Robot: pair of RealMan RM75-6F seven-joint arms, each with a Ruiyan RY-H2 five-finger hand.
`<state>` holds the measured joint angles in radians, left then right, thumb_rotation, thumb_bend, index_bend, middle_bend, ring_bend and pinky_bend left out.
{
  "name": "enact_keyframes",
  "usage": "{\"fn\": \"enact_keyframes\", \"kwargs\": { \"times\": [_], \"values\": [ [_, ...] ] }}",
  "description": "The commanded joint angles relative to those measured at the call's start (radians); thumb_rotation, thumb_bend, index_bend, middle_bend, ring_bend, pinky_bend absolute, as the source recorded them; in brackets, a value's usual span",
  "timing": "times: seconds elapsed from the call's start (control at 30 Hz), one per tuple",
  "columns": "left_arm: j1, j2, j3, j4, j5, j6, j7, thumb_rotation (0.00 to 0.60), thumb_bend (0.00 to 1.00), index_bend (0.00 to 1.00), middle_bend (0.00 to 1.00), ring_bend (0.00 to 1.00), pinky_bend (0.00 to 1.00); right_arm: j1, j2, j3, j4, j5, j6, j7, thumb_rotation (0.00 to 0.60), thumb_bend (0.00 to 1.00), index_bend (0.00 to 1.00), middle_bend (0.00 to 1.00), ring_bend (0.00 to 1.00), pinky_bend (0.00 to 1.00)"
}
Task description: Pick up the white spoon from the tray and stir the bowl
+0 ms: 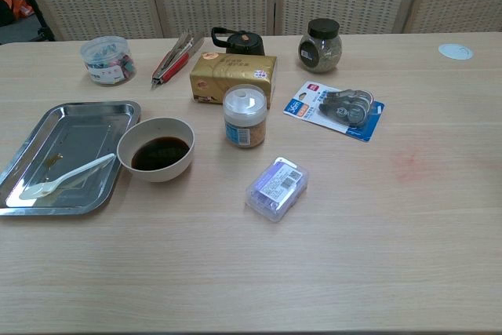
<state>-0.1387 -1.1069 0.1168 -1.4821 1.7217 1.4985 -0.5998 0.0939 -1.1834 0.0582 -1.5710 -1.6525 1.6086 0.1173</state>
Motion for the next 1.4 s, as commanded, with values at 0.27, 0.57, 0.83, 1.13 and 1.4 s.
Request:
{"fn": "enact_keyframes", "kwargs": {
  "times": [0.27, 0.57, 0.83, 1.13, 1.4],
  "values": [
    [-0.092, -0.187, 0.092, 0.197, 0.059, -0.181, -0.374, 0.600, 0.03, 0.07, 0.00, 0.00, 0.00, 0.002, 0.000, -0.005, 0.003, 0.003, -0.013, 0.006, 0.600, 0.00, 0.00, 0.00, 0.00, 0.00],
    [-0.137, -0.277, 0.107, 0.300, 0.055, -0.222, -0.580, 0.600, 0.03, 0.07, 0.00, 0.00, 0.00, 0.003, 0.001, -0.002, 0.003, 0.011, -0.016, 0.007, 0.600, 0.00, 0.00, 0.00, 0.00, 0.00],
    [-0.154, -0.334, 0.114, 0.368, 0.035, -0.244, -0.664, 0.600, 0.04, 0.07, 0.00, 0.00, 0.00, 0.004, 0.001, -0.001, 0.004, 0.014, -0.019, 0.010, 0.600, 0.00, 0.00, 0.00, 0.00, 0.00],
    [-0.175, -0.378, 0.126, 0.418, 0.030, -0.263, -0.721, 0.600, 0.04, 0.07, 0.00, 0.00, 0.00, 0.004, 0.003, 0.000, 0.003, 0.017, -0.020, 0.013, 0.600, 0.00, 0.00, 0.00, 0.00, 0.00],
    [-0.190, -0.396, 0.126, 0.437, 0.007, -0.292, -0.735, 0.600, 0.04, 0.07, 0.00, 0.00, 0.00, 0.004, 0.004, 0.001, 0.004, 0.019, -0.020, 0.016, 0.600, 0.00, 0.00, 0.00, 0.00, 0.00]
  ]
}}
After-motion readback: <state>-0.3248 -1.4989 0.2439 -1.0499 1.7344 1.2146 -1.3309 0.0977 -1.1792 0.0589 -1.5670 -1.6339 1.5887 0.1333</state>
